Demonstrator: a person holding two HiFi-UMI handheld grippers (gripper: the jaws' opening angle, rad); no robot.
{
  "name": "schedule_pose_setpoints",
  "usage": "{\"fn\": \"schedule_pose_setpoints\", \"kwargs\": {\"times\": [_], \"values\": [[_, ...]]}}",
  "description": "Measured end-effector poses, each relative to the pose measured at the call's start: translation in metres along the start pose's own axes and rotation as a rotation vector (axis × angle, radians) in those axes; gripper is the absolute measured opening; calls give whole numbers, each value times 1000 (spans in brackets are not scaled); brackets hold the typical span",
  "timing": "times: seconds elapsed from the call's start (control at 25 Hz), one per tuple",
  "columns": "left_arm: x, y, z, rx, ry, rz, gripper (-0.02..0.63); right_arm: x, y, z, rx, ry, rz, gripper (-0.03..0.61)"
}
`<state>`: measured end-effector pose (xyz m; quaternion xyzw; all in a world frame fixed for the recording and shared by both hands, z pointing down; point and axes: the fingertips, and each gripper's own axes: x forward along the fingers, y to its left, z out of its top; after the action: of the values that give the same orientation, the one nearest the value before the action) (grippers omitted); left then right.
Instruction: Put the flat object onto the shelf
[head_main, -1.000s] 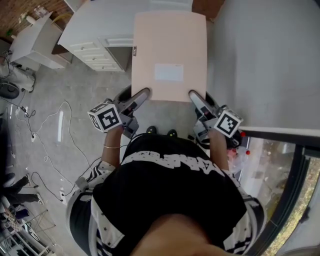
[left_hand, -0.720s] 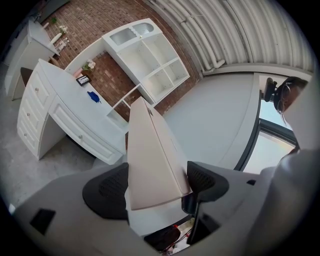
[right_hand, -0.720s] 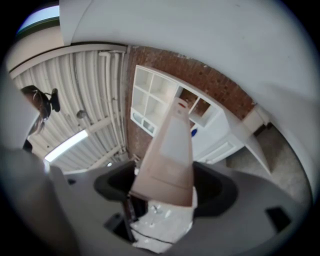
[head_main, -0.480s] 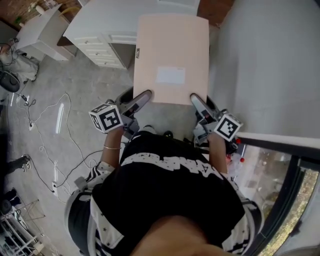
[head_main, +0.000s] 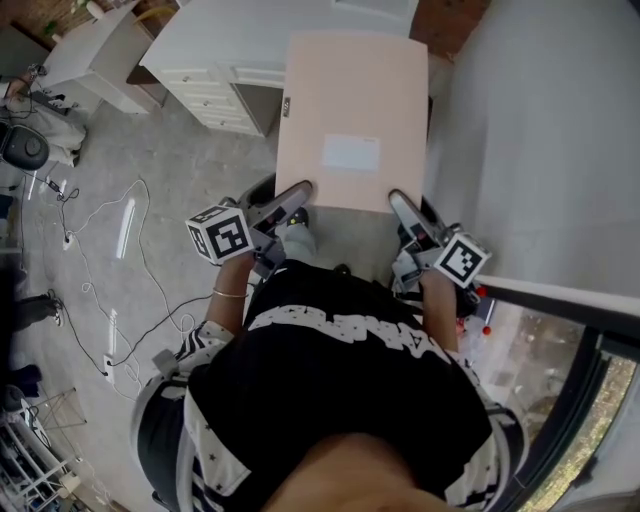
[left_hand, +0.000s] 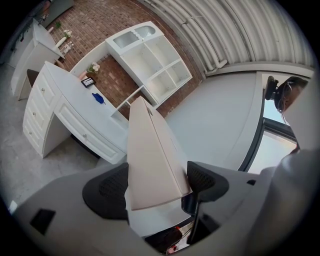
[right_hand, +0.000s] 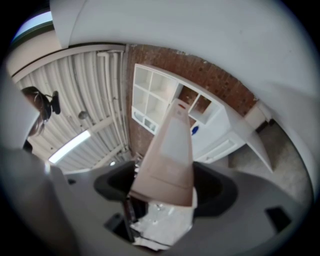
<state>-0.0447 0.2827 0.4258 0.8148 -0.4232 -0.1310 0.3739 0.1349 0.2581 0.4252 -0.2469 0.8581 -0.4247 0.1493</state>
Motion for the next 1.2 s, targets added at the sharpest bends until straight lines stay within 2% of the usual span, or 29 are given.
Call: {"fn": "schedule_pose_setpoints", "kwargs": {"times": [0.32, 1.2], "values": [[13, 15, 24, 10, 3, -29, 379, 23, -5, 8, 2, -24, -15, 364], [75, 80, 85, -22, 86, -85, 379, 95, -46, 44, 26, -83, -114, 364]]}}
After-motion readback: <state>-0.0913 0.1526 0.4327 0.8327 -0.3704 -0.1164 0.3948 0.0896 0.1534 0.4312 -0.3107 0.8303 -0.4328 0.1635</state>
